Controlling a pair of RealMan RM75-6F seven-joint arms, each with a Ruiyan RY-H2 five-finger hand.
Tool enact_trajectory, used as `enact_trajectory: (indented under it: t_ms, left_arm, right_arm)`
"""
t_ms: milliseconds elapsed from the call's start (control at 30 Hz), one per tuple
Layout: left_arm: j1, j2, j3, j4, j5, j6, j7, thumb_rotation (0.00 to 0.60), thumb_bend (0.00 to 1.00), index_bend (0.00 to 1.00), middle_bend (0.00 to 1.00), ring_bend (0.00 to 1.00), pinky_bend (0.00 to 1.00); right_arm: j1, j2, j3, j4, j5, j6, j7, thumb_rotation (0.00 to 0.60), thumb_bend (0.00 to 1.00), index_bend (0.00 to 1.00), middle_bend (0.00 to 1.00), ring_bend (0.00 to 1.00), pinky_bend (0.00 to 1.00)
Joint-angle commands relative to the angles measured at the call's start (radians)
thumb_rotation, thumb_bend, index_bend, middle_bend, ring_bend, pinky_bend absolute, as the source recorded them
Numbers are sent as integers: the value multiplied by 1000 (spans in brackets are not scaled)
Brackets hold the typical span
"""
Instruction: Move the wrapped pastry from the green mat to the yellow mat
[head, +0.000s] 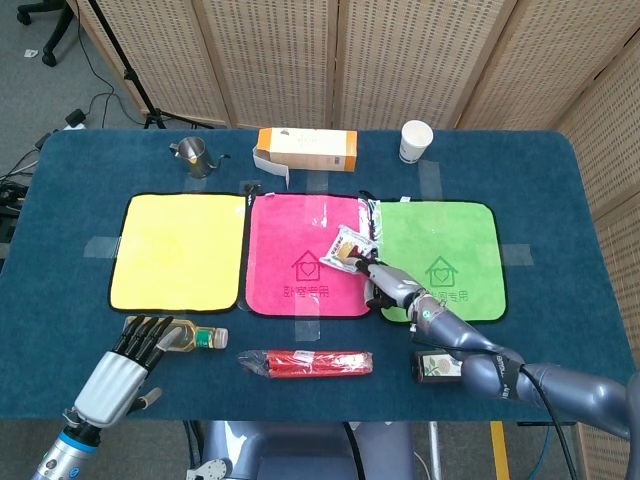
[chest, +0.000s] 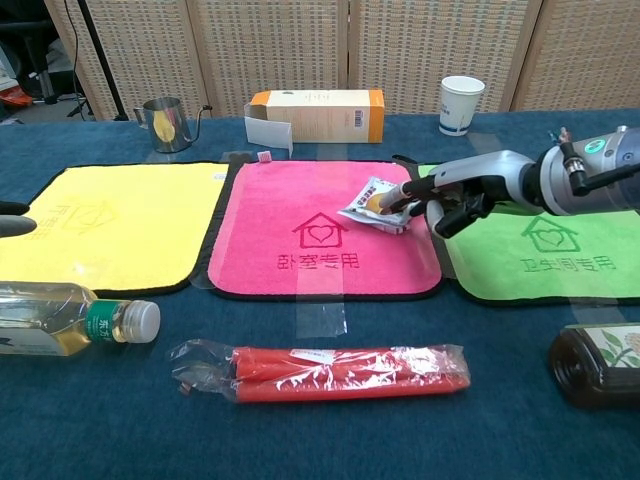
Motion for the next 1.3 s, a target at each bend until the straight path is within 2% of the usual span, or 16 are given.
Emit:
enact_trajectory:
  t_ms: [33,567,900,1133,1300]
  left_arm:
    - [0,0,0,0,1,0,-1,600,93,0,0,0,0]
    - [-3,0,5,1,6,-5,-4,600,93,0,0,0,0]
    - [-7,-3,7,4,6,-14,-6,600,93,0,0,0,0]
    - [-7,0,4,5,5,-6,-15,600,93,0,0,0,0]
    - [-6,3,-2,4,0,2,-21,600,93,0,0,0,0]
  right_arm:
    - [10,-4,-6,-9,11,7,-11,600,998,54,0,0,0]
    - [78,-44,-30,-50,72,35,-72,600,997,54,0,0,0]
    - [139,-51,-37,-133,128,90,-141,600,998,53,0,0,0]
    - [178,-19,-49,-217,183,159,-213,600,998,53,0,0,0]
    - [172,53,-60,-311,200,231,-255,600,994,54,0,0,0]
